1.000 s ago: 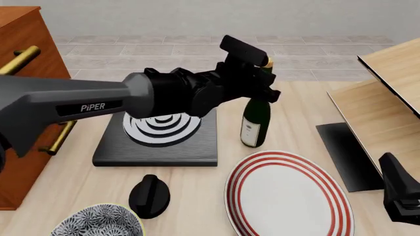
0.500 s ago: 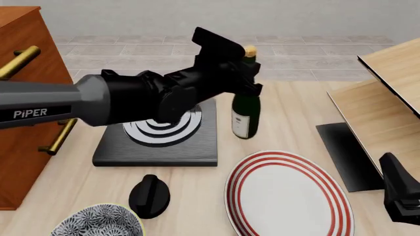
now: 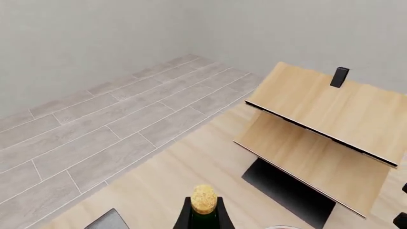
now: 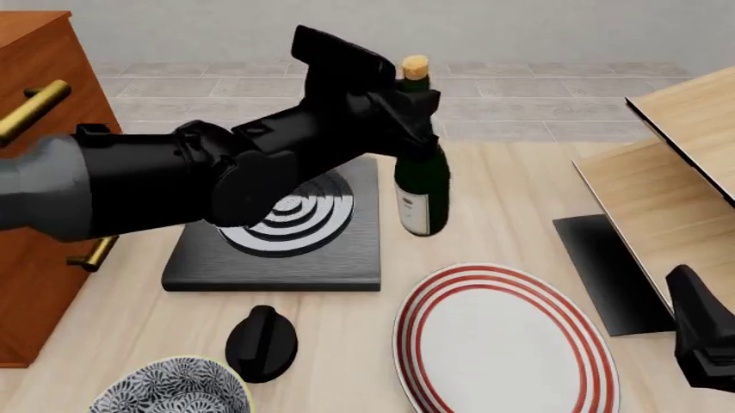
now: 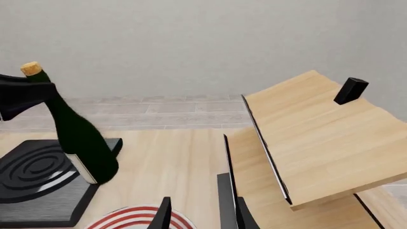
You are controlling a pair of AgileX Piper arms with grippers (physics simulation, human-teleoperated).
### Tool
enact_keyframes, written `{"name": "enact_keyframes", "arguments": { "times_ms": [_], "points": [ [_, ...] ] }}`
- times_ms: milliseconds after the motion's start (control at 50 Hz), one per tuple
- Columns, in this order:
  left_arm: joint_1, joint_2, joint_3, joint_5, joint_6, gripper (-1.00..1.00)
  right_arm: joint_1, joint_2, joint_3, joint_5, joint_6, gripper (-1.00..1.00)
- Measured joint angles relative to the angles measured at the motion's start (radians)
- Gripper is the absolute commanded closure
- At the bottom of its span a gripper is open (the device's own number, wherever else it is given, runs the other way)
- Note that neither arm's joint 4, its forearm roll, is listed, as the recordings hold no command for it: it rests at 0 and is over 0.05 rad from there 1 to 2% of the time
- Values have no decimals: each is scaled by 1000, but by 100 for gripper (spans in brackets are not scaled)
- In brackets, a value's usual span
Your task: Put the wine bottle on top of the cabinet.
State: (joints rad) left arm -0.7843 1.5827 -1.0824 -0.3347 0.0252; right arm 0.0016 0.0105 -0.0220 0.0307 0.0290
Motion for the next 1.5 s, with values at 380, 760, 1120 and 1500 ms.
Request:
{"name": "enact_keyframes", "arguments": {
  "times_ms": [380, 760, 1120, 1500],
  "points": [
    [19, -143, 75, 20, -44, 100, 0, 2, 2, -3, 0, -100],
    [54, -291, 159, 40, -64, 100, 1, 10, -6, -5, -2, -100],
    [76, -386, 175, 108, -70, 100, 1, 0, -5, 3, -3, -100],
    [154, -471, 189, 178, -85, 100, 1, -9, 13, -7, -3, -100]
  ]
}}
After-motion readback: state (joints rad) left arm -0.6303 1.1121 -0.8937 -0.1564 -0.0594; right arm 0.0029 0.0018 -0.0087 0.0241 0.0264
